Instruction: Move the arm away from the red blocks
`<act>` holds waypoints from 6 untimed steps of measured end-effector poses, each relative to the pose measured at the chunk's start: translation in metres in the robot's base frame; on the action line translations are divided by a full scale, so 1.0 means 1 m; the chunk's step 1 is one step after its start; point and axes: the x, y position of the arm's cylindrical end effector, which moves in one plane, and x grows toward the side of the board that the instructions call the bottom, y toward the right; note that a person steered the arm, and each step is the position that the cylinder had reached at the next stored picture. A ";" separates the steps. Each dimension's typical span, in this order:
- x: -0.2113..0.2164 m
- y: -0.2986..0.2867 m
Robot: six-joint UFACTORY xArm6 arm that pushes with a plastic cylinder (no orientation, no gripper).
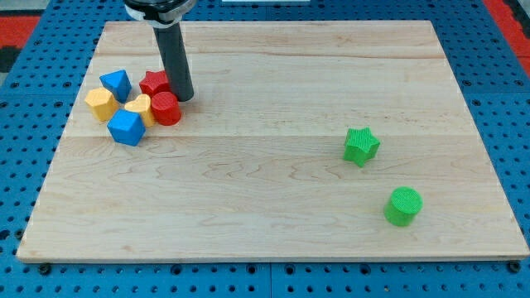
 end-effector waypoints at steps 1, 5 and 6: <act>-0.053 0.020; -0.089 0.333; -0.075 0.455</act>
